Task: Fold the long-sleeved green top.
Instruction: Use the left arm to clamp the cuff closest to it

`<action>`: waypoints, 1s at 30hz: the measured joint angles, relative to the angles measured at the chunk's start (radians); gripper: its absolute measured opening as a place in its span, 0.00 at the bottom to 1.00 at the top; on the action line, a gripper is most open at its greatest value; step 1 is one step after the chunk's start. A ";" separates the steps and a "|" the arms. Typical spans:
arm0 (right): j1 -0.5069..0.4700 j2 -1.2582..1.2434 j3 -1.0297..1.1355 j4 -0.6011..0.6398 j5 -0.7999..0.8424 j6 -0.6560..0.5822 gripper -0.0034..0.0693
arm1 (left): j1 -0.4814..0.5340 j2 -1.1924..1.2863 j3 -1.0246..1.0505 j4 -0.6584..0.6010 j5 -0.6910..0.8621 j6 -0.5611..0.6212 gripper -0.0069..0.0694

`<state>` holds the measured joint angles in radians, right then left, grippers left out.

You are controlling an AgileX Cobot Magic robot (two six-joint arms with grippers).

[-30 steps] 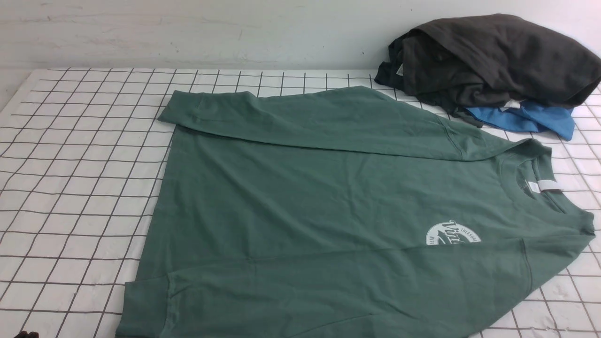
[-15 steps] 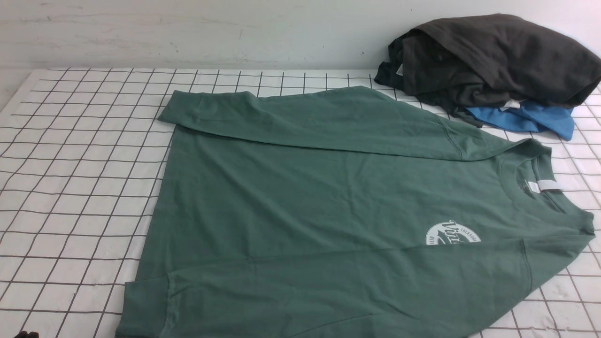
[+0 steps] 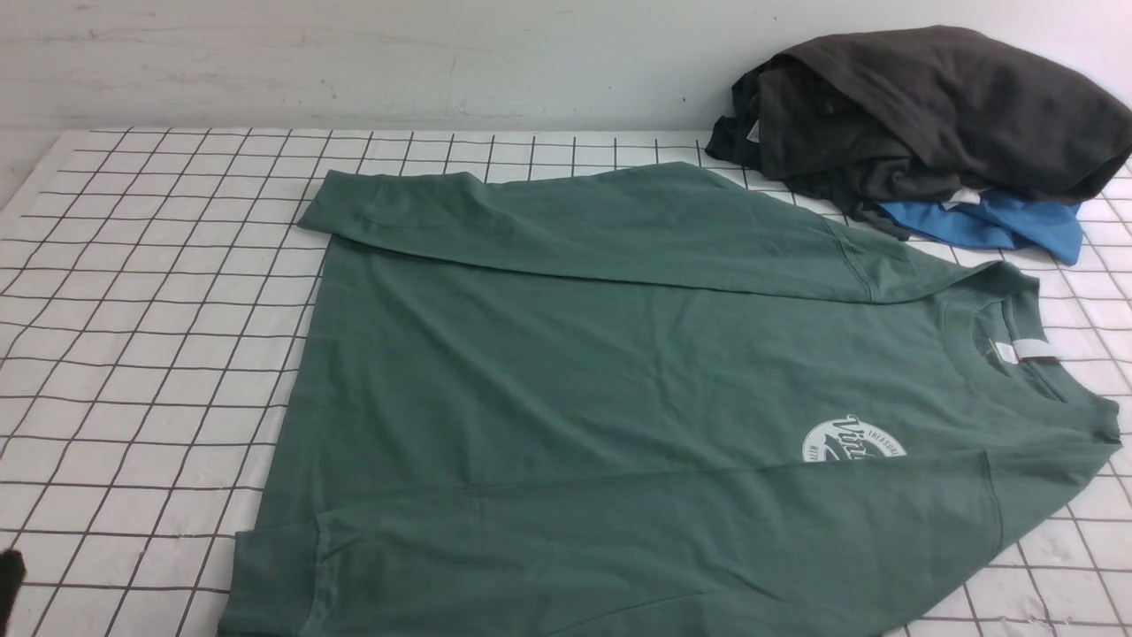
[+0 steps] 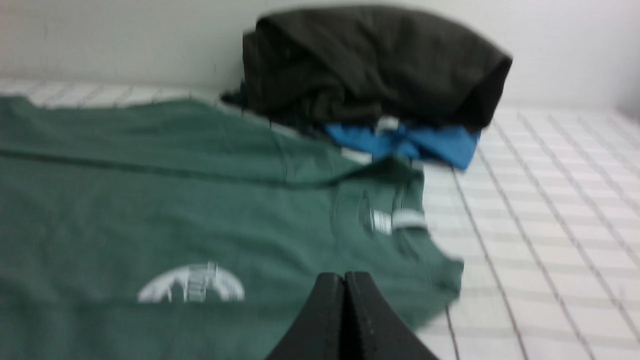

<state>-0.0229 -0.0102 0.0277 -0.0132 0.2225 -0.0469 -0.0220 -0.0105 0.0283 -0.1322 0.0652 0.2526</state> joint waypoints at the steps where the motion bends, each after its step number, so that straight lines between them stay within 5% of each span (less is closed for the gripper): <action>1: 0.000 0.000 0.000 -0.002 -0.064 0.000 0.03 | 0.000 0.000 0.000 -0.001 -0.058 0.000 0.09; 8: 0.000 0.000 0.000 -0.002 -0.546 0.109 0.03 | -0.001 0.000 0.000 -0.008 -0.437 -0.036 0.09; 15: 0.000 0.000 -0.006 0.005 -0.814 0.244 0.03 | -0.002 0.008 -0.080 0.015 -0.651 -0.309 0.09; 22: 0.000 0.152 -0.313 -0.090 -0.529 0.249 0.03 | -0.003 0.290 -0.548 0.151 -0.287 -0.295 0.08; 27: 0.000 0.379 -0.519 -0.173 -0.173 0.237 0.03 | -0.003 0.577 -0.707 0.161 -0.011 -0.279 0.08; 30: 0.004 0.596 -0.635 -0.152 0.166 0.229 0.03 | -0.003 0.828 -0.764 0.069 0.335 -0.270 0.08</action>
<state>-0.0188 0.5856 -0.6072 -0.1652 0.3885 0.1816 -0.0251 0.8179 -0.7352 -0.0632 0.4000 -0.0176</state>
